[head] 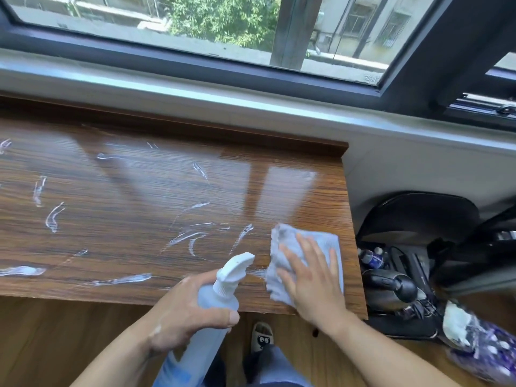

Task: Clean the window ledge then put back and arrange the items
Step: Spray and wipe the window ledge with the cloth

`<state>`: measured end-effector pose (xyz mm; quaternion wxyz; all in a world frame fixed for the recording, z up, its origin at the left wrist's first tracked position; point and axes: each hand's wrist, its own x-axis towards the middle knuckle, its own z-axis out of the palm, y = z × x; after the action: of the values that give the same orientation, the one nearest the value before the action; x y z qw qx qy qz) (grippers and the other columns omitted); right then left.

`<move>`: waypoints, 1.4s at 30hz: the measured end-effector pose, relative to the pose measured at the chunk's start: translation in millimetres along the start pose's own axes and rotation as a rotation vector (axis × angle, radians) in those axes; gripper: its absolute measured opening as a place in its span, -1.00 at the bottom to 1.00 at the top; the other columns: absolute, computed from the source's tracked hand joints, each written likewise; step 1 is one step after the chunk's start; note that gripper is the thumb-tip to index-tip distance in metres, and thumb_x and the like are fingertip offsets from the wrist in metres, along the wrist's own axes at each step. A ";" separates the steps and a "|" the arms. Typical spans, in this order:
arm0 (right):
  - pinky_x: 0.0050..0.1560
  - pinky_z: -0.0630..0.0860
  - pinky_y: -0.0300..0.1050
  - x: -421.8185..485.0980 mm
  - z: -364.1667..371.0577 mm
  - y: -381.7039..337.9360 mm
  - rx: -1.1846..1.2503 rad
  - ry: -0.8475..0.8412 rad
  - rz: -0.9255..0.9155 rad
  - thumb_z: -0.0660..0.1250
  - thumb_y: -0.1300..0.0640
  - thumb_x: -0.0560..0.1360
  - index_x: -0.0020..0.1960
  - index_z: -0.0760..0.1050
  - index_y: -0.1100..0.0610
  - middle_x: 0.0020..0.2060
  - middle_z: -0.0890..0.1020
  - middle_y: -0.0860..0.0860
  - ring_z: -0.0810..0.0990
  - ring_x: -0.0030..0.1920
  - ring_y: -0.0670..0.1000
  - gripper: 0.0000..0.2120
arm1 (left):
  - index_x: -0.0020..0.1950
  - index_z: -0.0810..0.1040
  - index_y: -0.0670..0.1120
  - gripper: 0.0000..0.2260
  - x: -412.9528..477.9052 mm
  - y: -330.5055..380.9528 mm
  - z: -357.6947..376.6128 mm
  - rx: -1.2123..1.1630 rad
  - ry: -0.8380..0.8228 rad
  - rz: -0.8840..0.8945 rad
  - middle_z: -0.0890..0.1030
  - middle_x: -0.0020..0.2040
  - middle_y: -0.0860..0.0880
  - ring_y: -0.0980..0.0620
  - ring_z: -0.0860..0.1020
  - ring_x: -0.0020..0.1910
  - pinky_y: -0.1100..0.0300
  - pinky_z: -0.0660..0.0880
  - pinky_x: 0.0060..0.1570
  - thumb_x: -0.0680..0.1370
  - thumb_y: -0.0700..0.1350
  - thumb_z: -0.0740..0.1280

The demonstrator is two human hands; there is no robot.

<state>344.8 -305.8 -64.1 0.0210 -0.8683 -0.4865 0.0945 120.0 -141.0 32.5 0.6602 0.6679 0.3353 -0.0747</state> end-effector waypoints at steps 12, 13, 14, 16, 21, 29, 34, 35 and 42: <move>0.54 -0.18 0.28 74.1 -14.4 -0.7 0.068 -0.036 0.094 -0.04 -0.29 0.61 0.53 0.18 -0.23 0.61 0.04 -0.07 -0.09 0.60 0.01 -0.49 | 0.21 0.65 0.14 -0.44 -10.9 -18.3 7.9 -0.062 -0.001 -0.007 0.70 -0.05 -0.16 -0.29 0.64 0.02 -0.22 0.51 0.23 0.22 0.19 0.57; 0.54 -0.17 0.28 47.0 -8.6 -3.3 0.053 -0.023 0.061 -0.06 -0.30 0.60 0.53 0.18 -0.23 0.61 0.05 -0.06 -0.07 0.61 0.01 -0.48 | 0.20 0.65 0.14 -0.45 -12.0 -18.5 7.3 -0.077 0.002 -0.008 0.70 -0.05 -0.16 -0.29 0.64 0.02 -0.23 0.51 0.23 0.23 0.18 0.57; 0.54 -0.15 0.28 19.8 -3.6 -6.6 0.035 -0.002 0.030 -0.06 -0.29 0.60 0.53 0.18 -0.22 0.61 0.08 -0.05 -0.04 0.61 0.03 -0.48 | 0.20 0.65 0.14 -0.46 -12.9 -18.2 6.3 -0.091 0.006 -0.011 0.70 -0.06 -0.17 -0.29 0.65 0.01 -0.22 0.51 0.23 0.23 0.17 0.57; 0.53 -0.09 0.28 -24.3 5.4 -12.8 0.005 0.027 -0.026 0.00 -0.26 0.61 0.51 0.24 -0.21 0.59 0.15 -0.03 0.06 0.60 0.06 -0.51 | 0.18 0.65 0.15 -0.47 -14.2 -17.7 3.5 -0.088 0.005 -0.015 0.71 -0.06 -0.16 -0.26 0.66 0.01 -0.22 0.50 0.23 0.23 0.17 0.56; 0.53 -0.08 0.29 1.8 1.1 -14.2 0.051 -0.025 0.029 -0.07 -0.30 0.58 0.50 0.22 -0.24 0.59 0.13 -0.06 0.04 0.60 0.04 -0.49 | 0.23 0.63 0.20 -0.41 -15.7 -22.7 -2.5 -0.062 0.014 -0.032 0.71 -0.01 -0.09 -0.18 0.67 0.02 -0.22 0.52 0.24 0.21 0.24 0.56; 0.53 -0.15 0.32 127.4 -22.3 -27.2 0.117 -0.014 0.263 0.00 -0.27 0.63 0.54 0.18 -0.21 0.61 0.05 -0.03 -0.07 0.60 0.04 -0.50 | 0.23 0.63 0.22 -0.41 -23.7 -28.0 0.9 -0.028 -0.007 -0.041 0.71 -0.01 -0.07 -0.17 0.66 0.04 -0.18 0.50 0.25 0.21 0.24 0.56; 0.51 0.00 0.37 18.0 3.3 -40.5 0.070 0.082 0.094 -0.06 -0.29 0.58 0.50 0.30 -0.17 0.59 0.17 0.00 0.10 0.59 0.09 -0.45 | 0.20 0.63 0.25 -0.45 -28.1 -27.4 -2.0 -0.020 -0.016 -0.033 0.72 -0.01 -0.07 -0.16 0.66 0.04 -0.15 0.51 0.24 0.21 0.25 0.54; 0.50 0.03 0.39 -3.3 7.9 -47.0 0.071 0.094 0.073 -0.03 -0.27 0.58 0.50 0.32 -0.16 0.58 0.19 0.01 0.11 0.59 0.09 -0.46 | 0.20 0.63 0.25 -0.44 -28.6 -26.5 -3.6 -0.024 -0.015 -0.031 0.72 0.01 -0.05 -0.14 0.66 0.04 -0.13 0.52 0.23 0.20 0.26 0.53; 0.51 -0.05 0.34 34.5 4.8 -48.4 0.079 0.066 0.149 -0.01 -0.31 0.56 0.51 0.27 -0.21 0.58 0.17 -0.01 0.09 0.58 0.07 -0.45 | 0.20 0.63 0.24 -0.42 -28.3 -27.9 -10.9 -0.022 0.010 -0.040 0.70 0.05 -0.02 -0.10 0.65 0.06 -0.17 0.52 0.25 0.19 0.27 0.54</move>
<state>320.8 -251.3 -67.6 0.0644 -0.9032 -0.4156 0.0863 79.4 -143.4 25.9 0.6643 0.6540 0.3527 -0.0809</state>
